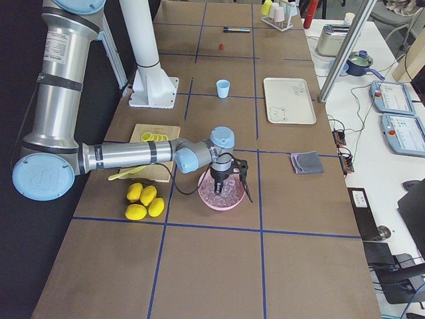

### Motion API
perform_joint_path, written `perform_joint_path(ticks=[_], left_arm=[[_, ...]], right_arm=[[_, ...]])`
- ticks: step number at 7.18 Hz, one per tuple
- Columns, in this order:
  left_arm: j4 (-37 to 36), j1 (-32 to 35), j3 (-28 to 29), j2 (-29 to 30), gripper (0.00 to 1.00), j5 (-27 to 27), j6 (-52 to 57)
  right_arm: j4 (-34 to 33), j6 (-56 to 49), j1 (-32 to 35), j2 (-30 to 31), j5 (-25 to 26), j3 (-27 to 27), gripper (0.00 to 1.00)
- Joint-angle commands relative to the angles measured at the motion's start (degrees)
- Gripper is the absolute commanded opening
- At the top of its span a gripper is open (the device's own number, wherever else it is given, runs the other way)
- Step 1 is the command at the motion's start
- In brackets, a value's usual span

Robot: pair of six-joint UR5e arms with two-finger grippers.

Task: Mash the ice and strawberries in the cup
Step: 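Grasp a third ice cube in the bowl with the right gripper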

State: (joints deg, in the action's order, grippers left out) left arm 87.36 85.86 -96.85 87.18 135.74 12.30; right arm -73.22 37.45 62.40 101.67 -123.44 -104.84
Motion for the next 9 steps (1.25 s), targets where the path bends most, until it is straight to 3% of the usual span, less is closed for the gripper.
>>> perform_joint_path(ticks=[1,3,5,6,7,8,9], left_arm=[[0.0,0.0,0.0,0.0,1.00,0.0,0.0],[0.0,0.0,0.0,-0.1,1.00,0.1,0.0],[0.0,0.0,0.0,-0.1,1.00,0.0,0.0],[0.0,0.0,0.0,0.0,1.00,0.0,0.0],[0.0,0.0,-0.1,0.2,1.00,0.0,0.0],[0.5,0.0,-0.4,0.2,1.00,0.0,-0.1],[1.3,0.0,-0.4,0.2,1.00,0.0,-0.1]], right_arm=[[-2.1,-0.1,1.0,-0.1,-0.6,-6.1,0.05],[-7.3,-0.1,1.6,-4.3,-0.8,-13.4,0.05],[-7.5,3.6,0.3,-12.8,-1.9,-13.0,0.06],[-8.2,10.0,-5.5,-17.9,-0.1,-12.9,0.06],[-14.5,16.6,-11.8,-25.7,4.6,-12.8,0.02],[-25.5,17.5,-16.6,-35.4,7.7,-12.2,0.02],[-32.1,18.3,-20.1,-41.5,10.4,-11.9,0.02]])
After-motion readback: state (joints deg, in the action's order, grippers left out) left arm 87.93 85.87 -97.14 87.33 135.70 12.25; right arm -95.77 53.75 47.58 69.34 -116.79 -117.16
